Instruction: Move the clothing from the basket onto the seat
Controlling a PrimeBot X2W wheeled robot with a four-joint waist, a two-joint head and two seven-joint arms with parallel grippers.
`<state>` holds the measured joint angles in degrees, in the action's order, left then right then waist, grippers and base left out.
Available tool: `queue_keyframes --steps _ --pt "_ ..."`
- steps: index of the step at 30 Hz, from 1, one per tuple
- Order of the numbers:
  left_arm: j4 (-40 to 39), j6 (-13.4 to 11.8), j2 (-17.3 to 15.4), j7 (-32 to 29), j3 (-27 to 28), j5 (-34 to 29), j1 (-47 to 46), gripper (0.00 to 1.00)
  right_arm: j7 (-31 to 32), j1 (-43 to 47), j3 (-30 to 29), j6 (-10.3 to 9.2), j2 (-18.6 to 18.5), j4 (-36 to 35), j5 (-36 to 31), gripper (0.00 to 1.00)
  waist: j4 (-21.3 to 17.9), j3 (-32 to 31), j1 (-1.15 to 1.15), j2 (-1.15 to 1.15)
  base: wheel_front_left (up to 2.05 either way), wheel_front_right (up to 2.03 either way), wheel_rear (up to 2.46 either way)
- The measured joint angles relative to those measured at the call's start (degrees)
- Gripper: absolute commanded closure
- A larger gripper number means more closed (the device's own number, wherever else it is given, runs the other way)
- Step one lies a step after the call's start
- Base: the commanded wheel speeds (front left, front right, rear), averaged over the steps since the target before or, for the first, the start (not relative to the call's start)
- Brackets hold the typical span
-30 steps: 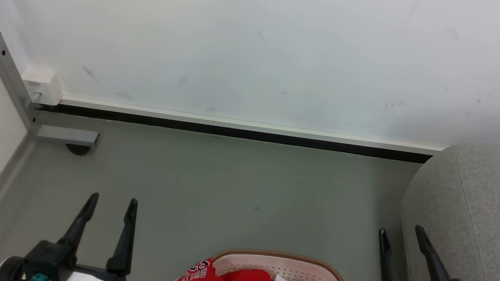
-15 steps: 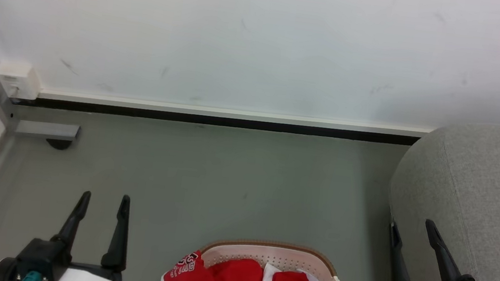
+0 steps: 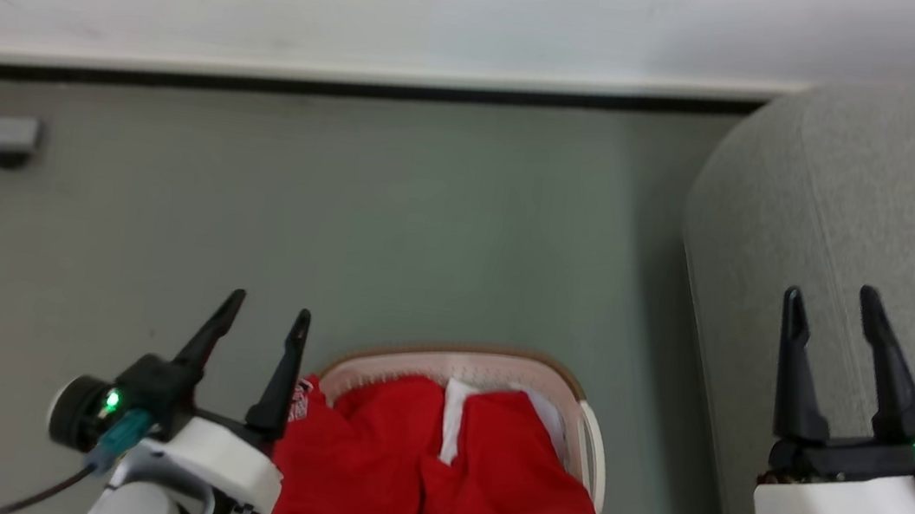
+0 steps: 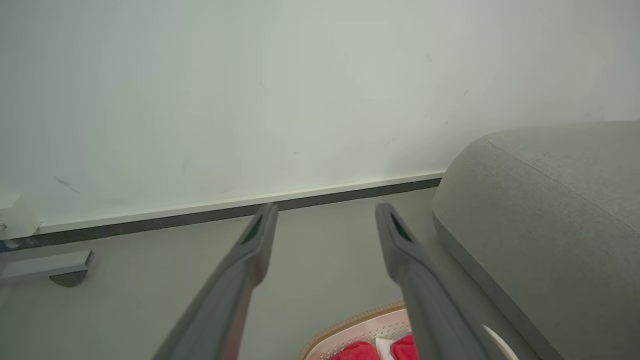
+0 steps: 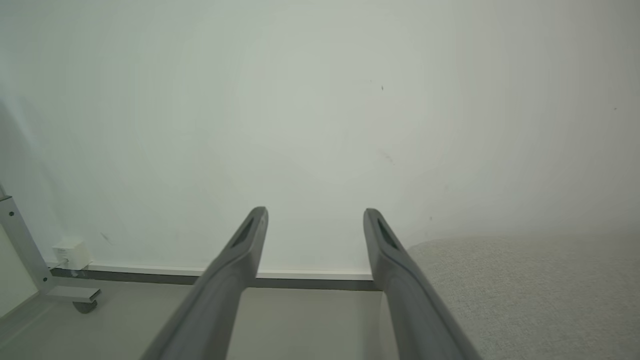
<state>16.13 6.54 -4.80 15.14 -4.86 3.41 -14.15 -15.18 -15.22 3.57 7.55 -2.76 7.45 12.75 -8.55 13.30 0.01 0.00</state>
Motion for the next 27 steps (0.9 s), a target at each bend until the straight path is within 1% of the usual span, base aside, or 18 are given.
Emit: queue_keyframes --steps 3,10,16,22,27 --pt "5.5 0.5 -2.1 -0.1 -3.3 -2.0 -3.7 0.00 0.0 -1.3 -0.7 0.00 0.0 -1.4 0.8 0.00 -1.1 3.5 0.00 0.00 0.00 0.00 0.00" --pt "17.9 0.8 -6.4 -4.9 -11.8 -4.5 -13.7 0.00 0.0 -4.1 -1.0 0.00 0.0 -4.0 3.6 0.00 -4.3 11.7 0.01 0.00 0.00 0.00 0.00" --pt "28.0 1.0 -10.2 -8.7 -22.3 -3.0 -20.3 0.00 0.0 -5.9 -0.7 0.00 -0.1 -5.6 6.7 0.00 -7.8 18.0 0.01 0.00 0.00 0.00 0.00" --pt "36.8 1.0 -13.6 -12.9 -31.5 -1.4 -26.1 0.00 0.0 -6.8 -0.2 0.00 -0.1 -6.6 8.7 0.00 -11.4 23.3 0.01 0.00 0.00 0.00 0.00" --pt "41.7 1.0 -15.0 -15.7 -39.2 -0.3 -30.5 0.00 0.0 -7.1 0.0 0.00 -0.1 -7.2 10.5 0.00 -14.0 26.9 0.00 0.00 0.00 0.00 0.00"
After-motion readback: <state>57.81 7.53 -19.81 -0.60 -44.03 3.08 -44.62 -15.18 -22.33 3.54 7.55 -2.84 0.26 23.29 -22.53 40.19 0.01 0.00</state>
